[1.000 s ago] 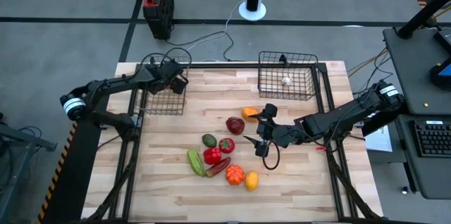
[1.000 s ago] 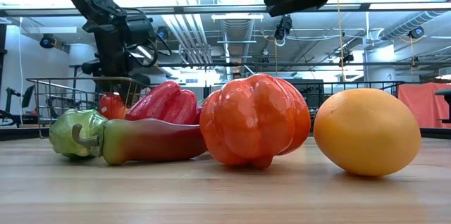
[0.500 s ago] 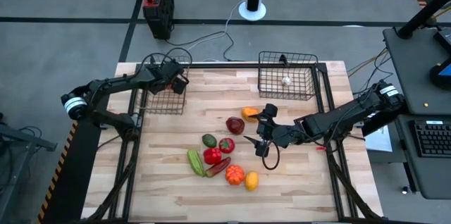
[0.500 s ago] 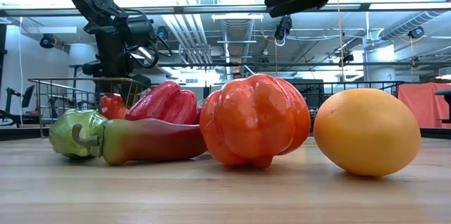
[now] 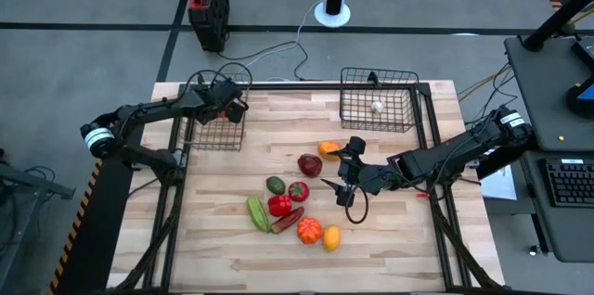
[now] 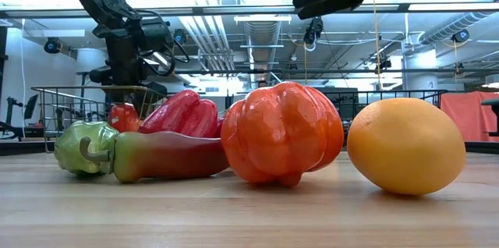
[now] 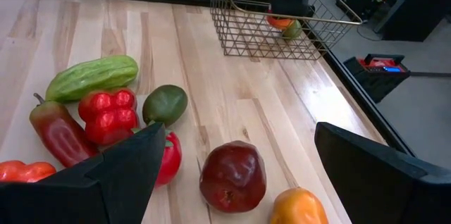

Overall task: Sort produce into baskets
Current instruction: Put the orange tomato into the brown wire basket

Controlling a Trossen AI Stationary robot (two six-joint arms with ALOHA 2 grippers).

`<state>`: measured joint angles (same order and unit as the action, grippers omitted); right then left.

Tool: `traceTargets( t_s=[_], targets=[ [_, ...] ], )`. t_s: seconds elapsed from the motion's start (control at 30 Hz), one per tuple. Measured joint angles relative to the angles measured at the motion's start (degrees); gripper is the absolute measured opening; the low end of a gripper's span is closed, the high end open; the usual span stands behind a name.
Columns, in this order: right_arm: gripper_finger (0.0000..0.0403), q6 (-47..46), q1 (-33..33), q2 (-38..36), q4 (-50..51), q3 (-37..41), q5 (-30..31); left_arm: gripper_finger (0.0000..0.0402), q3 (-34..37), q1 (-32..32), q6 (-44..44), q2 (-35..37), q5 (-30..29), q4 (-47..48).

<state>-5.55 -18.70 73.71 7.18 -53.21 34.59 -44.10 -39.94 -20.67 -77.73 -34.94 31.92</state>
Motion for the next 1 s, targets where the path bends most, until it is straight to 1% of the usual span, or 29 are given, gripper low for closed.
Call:
traceTargets(
  t_s=[0.33, 0.47, 0.67, 0.77, 1.0],
  targets=[
    [0.0357, 0.01, 0.00, 0.00, 0.00, 0.00, 0.00, 0.0298, 0.00, 0.00, 0.36, 0.30, 0.04, 0.02],
    [0.0357, 0.01, 0.00, 0.00, 0.00, 0.00, 0.00, 0.0298, 0.00, 0.00, 0.90, 0.33, 1.44, 0.31],
    [0.0357, 0.01, 0.00, 0.00, -0.02, 0.00, 0.01, 0.0301, 0.00, 0.02, 0.87, 0.33, 1.44, 0.26],
    [0.0357, -0.01, 0.00, 0.00, -0.04, 0.00, 0.02, 0.0313, 0.00, 0.02, 0.81, 0.33, 1.44, 0.28],
    [0.0357, -0.60, 0.00, 0.00, -0.08, 0.00, 0.01, 0.0362, 0.00, 0.05, 1.24, 0.41, 1.37, 0.22]
  ],
)
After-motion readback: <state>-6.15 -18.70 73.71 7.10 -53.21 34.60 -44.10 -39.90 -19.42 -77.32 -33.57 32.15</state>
